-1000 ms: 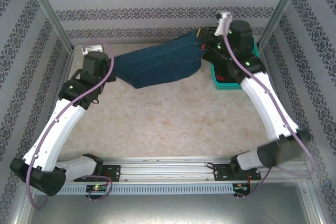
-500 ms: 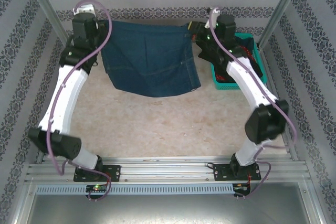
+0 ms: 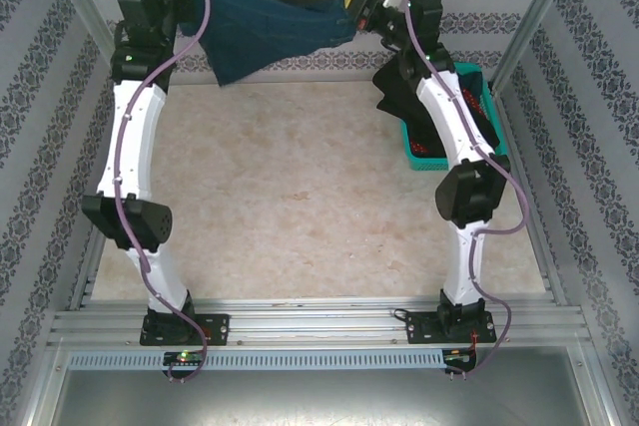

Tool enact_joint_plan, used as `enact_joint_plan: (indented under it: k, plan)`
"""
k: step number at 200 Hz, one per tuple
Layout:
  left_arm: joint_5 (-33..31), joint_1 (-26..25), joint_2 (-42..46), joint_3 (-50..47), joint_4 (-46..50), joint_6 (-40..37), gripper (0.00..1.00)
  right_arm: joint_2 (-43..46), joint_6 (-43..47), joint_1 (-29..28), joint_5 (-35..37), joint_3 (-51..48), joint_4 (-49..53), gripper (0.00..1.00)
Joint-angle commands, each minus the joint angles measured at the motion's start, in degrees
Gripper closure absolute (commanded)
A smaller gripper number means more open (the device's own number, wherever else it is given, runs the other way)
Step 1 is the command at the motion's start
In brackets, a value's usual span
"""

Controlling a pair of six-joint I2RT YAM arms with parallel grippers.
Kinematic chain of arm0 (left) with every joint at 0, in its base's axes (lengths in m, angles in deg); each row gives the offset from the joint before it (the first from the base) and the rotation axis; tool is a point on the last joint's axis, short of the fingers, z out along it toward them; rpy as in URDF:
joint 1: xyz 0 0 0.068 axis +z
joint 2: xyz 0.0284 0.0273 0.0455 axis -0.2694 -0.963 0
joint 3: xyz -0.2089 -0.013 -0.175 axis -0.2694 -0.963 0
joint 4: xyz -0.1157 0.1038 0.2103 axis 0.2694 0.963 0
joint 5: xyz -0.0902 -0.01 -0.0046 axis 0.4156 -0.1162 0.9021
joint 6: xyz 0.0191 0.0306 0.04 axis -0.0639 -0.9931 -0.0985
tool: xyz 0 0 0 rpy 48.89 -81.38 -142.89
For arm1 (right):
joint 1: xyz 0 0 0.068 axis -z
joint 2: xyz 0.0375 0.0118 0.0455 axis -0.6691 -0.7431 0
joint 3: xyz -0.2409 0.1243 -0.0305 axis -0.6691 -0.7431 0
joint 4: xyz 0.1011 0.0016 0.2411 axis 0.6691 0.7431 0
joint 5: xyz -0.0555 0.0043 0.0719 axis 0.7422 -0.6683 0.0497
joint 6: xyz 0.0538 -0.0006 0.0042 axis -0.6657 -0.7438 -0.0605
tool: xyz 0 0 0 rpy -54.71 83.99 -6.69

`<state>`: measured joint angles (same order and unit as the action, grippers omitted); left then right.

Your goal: Fold and stack the skirts

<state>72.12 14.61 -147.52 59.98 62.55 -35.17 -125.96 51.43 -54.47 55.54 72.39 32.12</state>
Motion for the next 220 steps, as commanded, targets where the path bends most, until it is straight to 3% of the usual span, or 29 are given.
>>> enact_joint_plan:
  k: [1,23,42,59,68,73,88,105,115,166,183,220]
  plan:
    - [5.1,0.1,8.2,-13.6,-3.8,-6.6,0.91,7.5,3.3,0.3,-1.9,-15.0,-3.3,0.98]
    - [3.7,-0.4,20.6,-42.1,-13.2,-2.5,0.87,15.3,6.8,-0.5,0.8,-38.2,-5.3,0.92]
    - [0.0,-2.1,31.9,-65.2,-17.1,7.5,0.78,21.8,8.8,-1.6,3.1,-55.7,-7.0,0.8]
    - [-3.2,-3.9,43.7,-82.3,-14.5,22.6,0.36,27.3,9.6,-3.2,5.5,-67.6,-5.7,0.62]
    - [-4.2,-4.7,51.0,-89.7,-12.3,30.8,0.18,30.4,10.0,-4.7,7.9,-72.2,-4.1,0.51]
    - [-5.6,-5.1,55.2,-93.4,-10.0,35.1,0.02,32.0,10.1,-5.6,10.2,-74.2,-3.2,0.47]
    - [-9.2,-5.4,65.9,-98.9,-1.5,43.4,0.0,35.1,10.0,-7.5,14.5,-77.5,-1.0,0.33]
    - [-12.6,-5.3,72.1,-97.7,6.2,46.1,0.0,35.5,10.1,-8.5,16.1,-75.9,1.9,0.14]
    - [-12.2,-5.3,71.3,-95.7,6.4,45.5,0.0,34.7,9.1,-9.1,16.4,-74.1,1.6,0.02]
    - [1.7,-5.3,41.0,-79.3,0.8,48.0,0.0,21.4,-3.6,-14.4,17.4,-57.6,5.4,0.02]
    - [4.6,-5.2,32.6,-76.2,-2.6,49.3,0.0,16.7,-9.3,-14.6,15.2,-54.4,3.9,0.02]
    - [14.3,-4.1,16.9,-70.9,-8.1,51.1,0.0,6.5,-12.7,-14.8,5.9,-45.9,5.7,0.02]
